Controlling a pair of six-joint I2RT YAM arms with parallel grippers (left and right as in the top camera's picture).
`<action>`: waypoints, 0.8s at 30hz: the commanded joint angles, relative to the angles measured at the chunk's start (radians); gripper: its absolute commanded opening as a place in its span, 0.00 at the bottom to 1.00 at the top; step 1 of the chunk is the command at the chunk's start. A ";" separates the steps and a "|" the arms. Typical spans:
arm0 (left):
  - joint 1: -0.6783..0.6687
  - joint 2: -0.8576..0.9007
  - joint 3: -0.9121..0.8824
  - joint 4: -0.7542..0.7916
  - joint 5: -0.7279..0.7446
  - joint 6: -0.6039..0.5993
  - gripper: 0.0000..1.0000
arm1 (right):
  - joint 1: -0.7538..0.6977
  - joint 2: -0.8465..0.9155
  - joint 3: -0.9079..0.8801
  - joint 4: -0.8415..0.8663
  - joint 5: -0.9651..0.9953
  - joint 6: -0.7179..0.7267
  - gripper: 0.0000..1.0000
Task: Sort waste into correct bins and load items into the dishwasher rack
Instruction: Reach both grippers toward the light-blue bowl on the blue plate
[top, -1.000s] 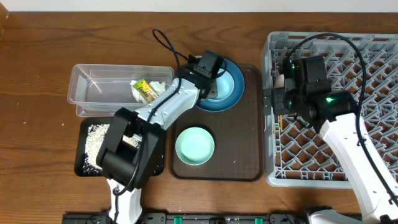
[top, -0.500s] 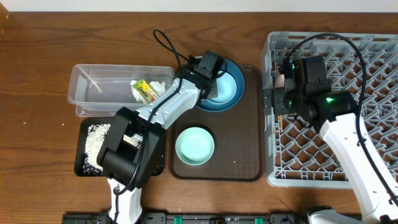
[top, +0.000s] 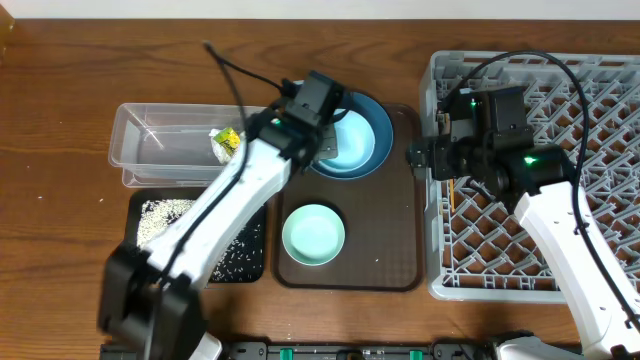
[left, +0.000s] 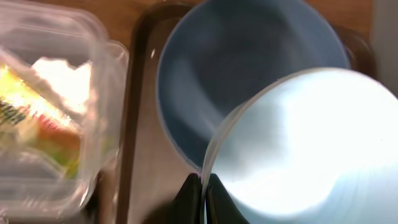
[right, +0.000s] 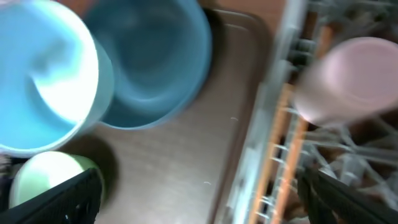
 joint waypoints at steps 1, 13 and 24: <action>0.000 -0.037 0.010 -0.058 0.070 -0.002 0.06 | 0.005 -0.001 0.006 0.016 -0.163 -0.005 0.99; -0.066 -0.038 0.008 -0.143 0.159 0.000 0.06 | 0.008 -0.001 0.006 0.005 -0.267 -0.002 0.50; -0.139 -0.038 0.008 -0.076 0.158 0.003 0.06 | 0.009 -0.001 0.006 -0.066 -0.180 -0.003 0.44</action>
